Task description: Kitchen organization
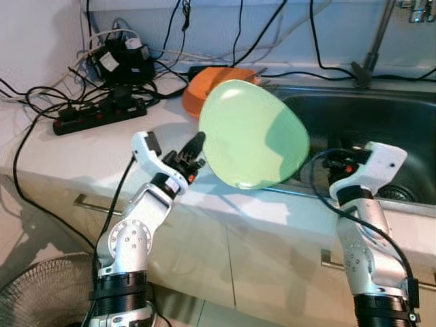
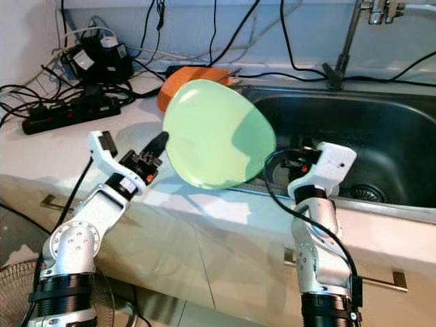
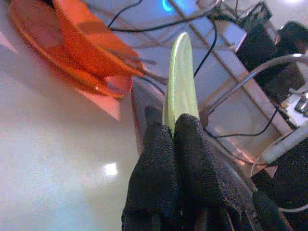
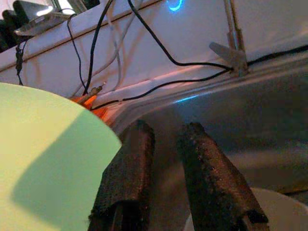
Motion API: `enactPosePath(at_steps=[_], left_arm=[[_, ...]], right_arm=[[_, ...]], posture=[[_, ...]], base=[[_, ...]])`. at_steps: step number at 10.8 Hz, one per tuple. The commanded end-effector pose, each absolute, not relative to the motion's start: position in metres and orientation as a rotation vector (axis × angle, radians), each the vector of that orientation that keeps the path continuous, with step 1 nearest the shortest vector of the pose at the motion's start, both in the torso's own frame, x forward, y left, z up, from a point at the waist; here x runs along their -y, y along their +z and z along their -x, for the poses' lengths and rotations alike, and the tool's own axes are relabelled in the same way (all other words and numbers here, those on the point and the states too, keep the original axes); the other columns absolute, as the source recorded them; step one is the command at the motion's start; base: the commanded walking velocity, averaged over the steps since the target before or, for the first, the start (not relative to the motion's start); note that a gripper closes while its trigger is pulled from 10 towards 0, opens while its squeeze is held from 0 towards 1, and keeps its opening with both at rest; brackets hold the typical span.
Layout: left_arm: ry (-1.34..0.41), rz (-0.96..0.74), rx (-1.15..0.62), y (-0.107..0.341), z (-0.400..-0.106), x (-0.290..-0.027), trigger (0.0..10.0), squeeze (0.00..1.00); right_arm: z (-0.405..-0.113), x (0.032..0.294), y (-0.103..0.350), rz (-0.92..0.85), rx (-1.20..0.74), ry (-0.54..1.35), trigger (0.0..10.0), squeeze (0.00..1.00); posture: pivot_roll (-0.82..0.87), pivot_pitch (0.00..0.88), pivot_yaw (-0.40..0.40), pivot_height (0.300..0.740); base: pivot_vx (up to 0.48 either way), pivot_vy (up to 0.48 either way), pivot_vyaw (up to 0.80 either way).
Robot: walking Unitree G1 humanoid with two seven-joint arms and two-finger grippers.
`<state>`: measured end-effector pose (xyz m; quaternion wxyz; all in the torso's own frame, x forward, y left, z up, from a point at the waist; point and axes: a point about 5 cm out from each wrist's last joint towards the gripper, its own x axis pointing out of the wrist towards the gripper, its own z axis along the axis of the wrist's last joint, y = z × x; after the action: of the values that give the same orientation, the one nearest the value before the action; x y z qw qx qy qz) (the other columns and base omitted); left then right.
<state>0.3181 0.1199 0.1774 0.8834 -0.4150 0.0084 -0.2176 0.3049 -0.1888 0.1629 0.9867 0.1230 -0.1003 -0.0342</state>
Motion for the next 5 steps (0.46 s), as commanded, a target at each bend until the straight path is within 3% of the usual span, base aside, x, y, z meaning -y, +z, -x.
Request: enactPosePath(at_steps=[1,2,3,5], left_arm=[[-0.467,0.876,0.061,0.191,-0.321,-0.124,10.0,0.0],[-0.443,0.926,0.118,0.196,-0.324,-0.128,10.0,0.0],[-0.456,0.956,0.149,0.2,-0.325,-0.127,10.0,0.0],[-0.49,0.979,0.167,0.203,-0.325,-0.122,10.0,0.0]], right_arm=[[-0.307,0.185,0.173,-0.273,0.233,-0.05,10.0,0.0],[-0.308,0.184,0.175,-0.326,0.227,-0.033,10.0,0.05],[-0.309,0.179,0.177,-0.392,0.215,0.017,10.0,0.0],[-0.308,0.168,0.178,-0.492,0.185,0.122,10.0,0.0]], posture=[[0.01,0.0,0.136,0.74],[0.01,0.0,0.136,0.74],[0.01,0.0,0.136,0.74],[0.01,0.0,0.136,0.74]], base=[[0.0,0.0,0.0],[0.0,0.0,0.0],[0.0,0.0,0.0],[0.0,0.0,0.0]])
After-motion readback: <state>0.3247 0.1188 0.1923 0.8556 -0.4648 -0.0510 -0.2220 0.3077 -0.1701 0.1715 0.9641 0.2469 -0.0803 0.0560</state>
